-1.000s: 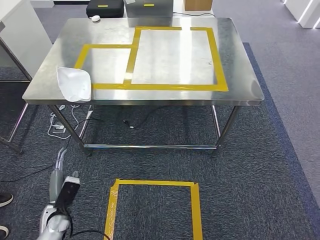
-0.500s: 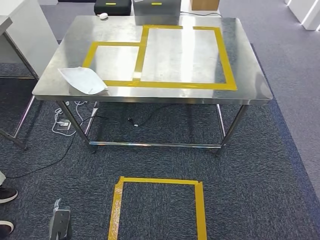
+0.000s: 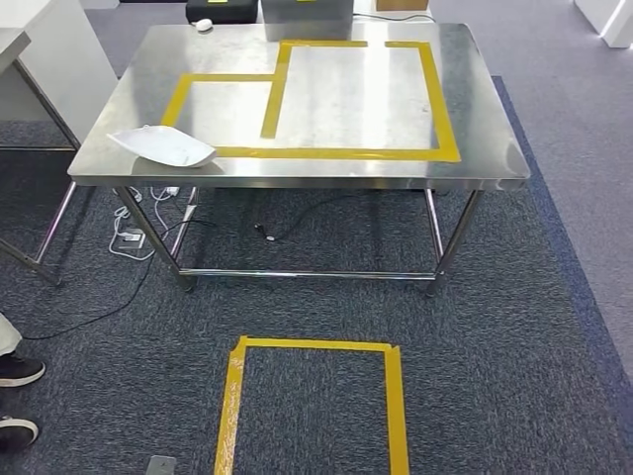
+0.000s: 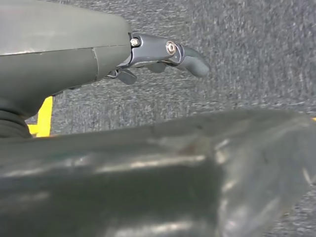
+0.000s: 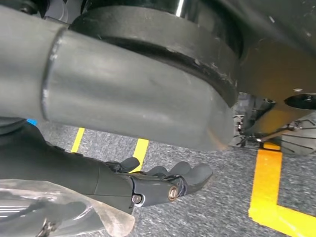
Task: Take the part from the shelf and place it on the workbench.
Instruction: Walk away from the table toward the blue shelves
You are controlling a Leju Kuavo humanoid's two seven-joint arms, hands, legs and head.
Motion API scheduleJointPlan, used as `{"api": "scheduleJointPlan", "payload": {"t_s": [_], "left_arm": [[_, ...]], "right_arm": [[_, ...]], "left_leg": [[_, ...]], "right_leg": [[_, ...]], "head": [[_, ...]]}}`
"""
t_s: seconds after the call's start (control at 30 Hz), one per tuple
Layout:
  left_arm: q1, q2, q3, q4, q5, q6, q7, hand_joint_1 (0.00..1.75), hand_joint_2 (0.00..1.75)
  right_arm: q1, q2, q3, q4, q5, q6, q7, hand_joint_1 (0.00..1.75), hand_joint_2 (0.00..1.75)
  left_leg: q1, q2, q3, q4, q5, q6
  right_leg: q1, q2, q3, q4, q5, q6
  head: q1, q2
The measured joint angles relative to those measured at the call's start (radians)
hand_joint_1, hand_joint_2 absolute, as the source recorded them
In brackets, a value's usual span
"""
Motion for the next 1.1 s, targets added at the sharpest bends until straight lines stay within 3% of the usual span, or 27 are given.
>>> {"api": "scheduleJointPlan", "payload": {"t_s": [0.07, 0.13, 0.17, 0.23, 0.3, 0.33, 0.37, 0.4, 0.47, 0.53, 0.57, 0.6, 0.67, 0.7, 0.73, 0.8, 0.83, 0.87, 0.9, 0.93, 1.0, 1.03, 1.1], "left_arm": [[-0.005, -0.001, -0.002, 0.01, -0.01, -0.001, 0.013, 0.0, 0.0], [-0.006, -0.002, -0.007, 0.019, -0.023, -0.003, 0.032, 0.0, 0.0], [-0.006, -0.002, -0.011, 0.023, -0.029, -0.004, 0.04, 0.0, 0.0], [-0.008, -0.003, -0.015, 0.028, -0.034, -0.008, 0.047, 0.0, 0.0], [-0.008, -0.005, -0.017, 0.031, -0.035, -0.011, 0.048, 0.0, 0.0], [-0.008, -0.006, -0.017, 0.034, -0.035, -0.011, 0.048, 0.0, 0.0], [-0.008, -0.006, -0.017, 0.036, -0.035, -0.011, 0.048, 0.0, 0.0], [-0.008, -0.006, -0.017, 0.038, -0.035, -0.011, 0.048, 0.0, 0.0], [-0.008, -0.007, -0.017, 0.04, -0.035, -0.011, 0.048, 0.0, 0.0], [-0.008, -0.008, -0.018, 0.042, -0.037, -0.011, 0.05, 0.0, 0.0], [-0.008, -0.008, -0.018, 0.043, -0.041, -0.011, 0.054, 0.0, 0.0], [-0.009, -0.008, -0.02, 0.044, -0.047, -0.011, 0.061, 0.0, 0.0], [-0.009, -0.009, -0.027, 0.047, -0.064, -0.01, 0.077, 0.0, 0.0], [-0.008, -0.009, -0.032, 0.049, -0.07, -0.01, 0.085, 0.0, 0.0], [-0.006, -0.009, -0.036, 0.05, -0.074, -0.011, 0.093, 0.0, 0.0], [-0.003, -0.01, -0.041, 0.053, -0.076, -0.012, 0.102, 0.0, 0.0], [-0.003, -0.01, -0.042, 0.054, -0.075, -0.014, 0.105, 0.0, 0.0], [-0.003, -0.01, -0.043, 0.054, -0.075, -0.015, 0.109, 0.0, 0.0], [-0.003, -0.01, -0.043, 0.055, -0.076, -0.018, 0.113, 0.0, 0.0], [-0.003, -0.01, -0.044, 0.055, -0.076, -0.021, 0.117, 0.0, 0.0], [-0.003, -0.01, -0.045, 0.055, -0.079, -0.026, 0.12, 0.0, 0.0], [-0.005, -0.01, -0.045, 0.055, -0.081, -0.028, 0.121, 0.0, 0.0], [-0.006, -0.01, -0.048, 0.055, -0.087, -0.029, 0.121, 0.0, 0.0]], "right_arm": [[-0.001, 0.001, 0.0, 0.0, 0.001, 0.002, 0.001, 0.0, 0.0], [-0.001, 0.002, 0.0, 0.0, 0.001, 0.004, 0.003, 0.0, 0.0], [-0.001, 0.003, 0.0, 0.0, 0.001, 0.004, 0.004, 0.0, 0.0], [0.0, 0.004, 0.0, 0.0, 0.001, 0.004, 0.006, 0.0, 0.0], [0.0, 0.003, 0.0, 0.0, 0.001, 0.004, 0.007, 0.0, 0.0], [0.0, 0.003, 0.0, 0.0, 0.001, 0.004, 0.007, 0.0, 0.0], [0.0, 0.003, 0.0, 0.0, 0.001, 0.004, 0.007, 0.0, 0.0], [0.0, 0.003, 0.0, 0.0, 0.001, 0.004, 0.007, 0.0, 0.0], [-0.001, 0.003, 0.0, 0.0, 0.001, 0.004, 0.007, 0.0, 0.0], [-0.004, 0.003, 0.0, 0.0, 0.001, 0.004, 0.007, 0.0, 0.0], [-0.005, 0.003, 0.0, 0.0, 0.0, 0.004, 0.008, 0.0, 0.0], [-0.006, 0.003, 0.0, 0.0, 0.0, 0.005, 0.009, 0.0, 0.0], [-0.006, 0.004, 0.0, 0.0, -0.001, 0.006, 0.013, 0.0, 0.0], [-0.007, 0.005, 0.0, 0.0, -0.001, 0.007, 0.016, 0.0, 0.0], [-0.007, 0.005, 0.0, 0.0, -0.001, 0.008, 0.018, 0.0, 0.0], [-0.005, 0.006, 0.0, 0.001, -0.001, 0.008, 0.02, 0.0, 0.0], [-0.004, 0.006, 0.0, 0.001, 0.0, 0.007, 0.02, 0.0, 0.0], [-0.003, 0.006, 0.0, 0.001, 0.002, 0.007, 0.02, 0.0, 0.0], [-0.003, 0.006, 0.0, 0.001, 0.006, 0.008, 0.021, 0.0, 0.0], [-0.003, 0.006, 0.0, 0.001, 0.01, 0.009, 0.022, 0.0, 0.0], [-0.003, 0.006, 0.0, 0.001, 0.018, 0.016, 0.027, 0.0, 0.0], [-0.003, 0.006, 0.0, 0.001, 0.02, 0.019, 0.028, 0.0, 0.0], [-0.004, 0.007, 0.0, 0.001, 0.022, 0.021, 0.029, 0.0, 0.0]], "left_leg": [[-0.006, -0.001, 0.033, -0.061, 0.016, 0.01], [-0.011, -0.002, 0.025, -0.058, 0.032, 0.025], [-0.011, 0.0, 0.019, -0.06, 0.042, 0.034], [-0.01, 0.004, -0.001, -0.065, 0.066, 0.051], [-0.013, 0.006, -0.03, -0.064, 0.089, 0.058], [-0.015, 0.006, -0.046, -0.063, 0.1, 0.059], [-0.016, 0.007, -0.062, -0.062, 0.112, 0.058], [-0.017, 0.007, -0.079, -0.061, 0.123, 0.057], [-0.018, 0.007, -0.108, -0.056, 0.144, 0.053], [-0.019, 0.006, -0.127, -0.046, 0.158, 0.045], [-0.02, 0.005, -0.131, -0.042, 0.165, 0.04], [-0.019, 0.006, -0.133, -0.04, 0.172, 0.034], [-0.016, 0.004, -0.138, -0.038, 0.178, 0.021], [-0.014, 0.004, -0.145, -0.025, 0.159, 0.015], [-0.012, 0.003, -0.155, 0.003, 0.122, 0.009], [-0.007, 0.003, -0.181, 0.118, 0.014, 0.0], [-0.005, 0.003, -0.189, 0.183, -0.023, -0.004], [-0.004, 0.003, -0.19, 0.23, -0.038, -0.006], [-0.002, 0.003, -0.176, 0.245, -0.028, -0.008], [0.0, 0.003, -0.144, 0.218, -0.002, -0.008], [0.001, 0.003, -0.042, 0.079, 0.039, -0.005], [0.0, 0.003, 0.002, 0.009, 0.042, -0.001], [-0.004, 0.003, 0.035, -0.059, 0.027, 0.009]], "right_leg": [[-0.001, -0.001, -0.004, 0.001, 0.014, 0.013], [-0.004, -0.001, -0.005, -0.003, 0.027, 0.026], [-0.007, 0.0, -0.009, 0.001, 0.02, 0.03], [-0.008, 0.005, -0.035, 0.057, -0.047, 0.037], [-0.008, 0.01, -0.074, 0.185, -0.15, 0.042], [-0.008, 0.01, -0.085, 0.248, -0.179, 0.043], [-0.007, 0.01, -0.083, 0.287, -0.185, 0.043], [-0.007, 0.01, -0.063, 0.291, -0.171, 0.042], [-0.007, 0.011, 0.034, 0.187, -0.123, 0.037], [-0.005, 0.012, 0.158, 0.026, -0.122, 0.031], [-0.003, 0.013, 0.192, -0.026, -0.133, 0.027], [0.0, 0.013, 0.206, -0.05, -0.14, 0.023], [0.001, 0.009, 0.19, -0.053, -0.129, 0.01], [0.0, 0.006, 0.18, -0.054, -0.119, 0.001], [-0.001, 0.004, 0.169, -0.055, -0.107, -0.006], [-0.001, 0.0, 0.143, -0.054, -0.085, -0.013], [0.0, -0.003, 0.131, -0.051, -0.074, -0.013], [0.001, -0.005, 0.119, -0.048, -0.065, -0.012], [0.001, -0.007, 0.105, -0.042, -0.056, -0.011], [0.001, -0.008, 0.091, -0.036, -0.047, -0.009], [0.002, -0.008, 0.061, -0.021, -0.035, -0.004], [0.003, -0.008, 0.05, -0.014, -0.03, 0.0], [0.003, -0.008, 0.039, -0.008, -0.021, 0.011]], "head": [[0.004, 0.0], [0.006, 0.0], [0.006, 0.0], [0.009, 0.0], [0.013, 0.0], [0.013, 0.0], [0.013, 0.0], [0.013, 0.0], [0.013, 0.0], [0.013, 0.0], [0.013, 0.0], [0.014, 0.0], [0.016, 0.0], [0.016, 0.0], [0.014, 0.0], [0.009, 0.0], [0.008, 0.0], [0.009, 0.0], [0.008, 0.0], [0.008, 0.0], [0.008, 0.0], [0.009, 0.0], [0.009, 0.0]]}}
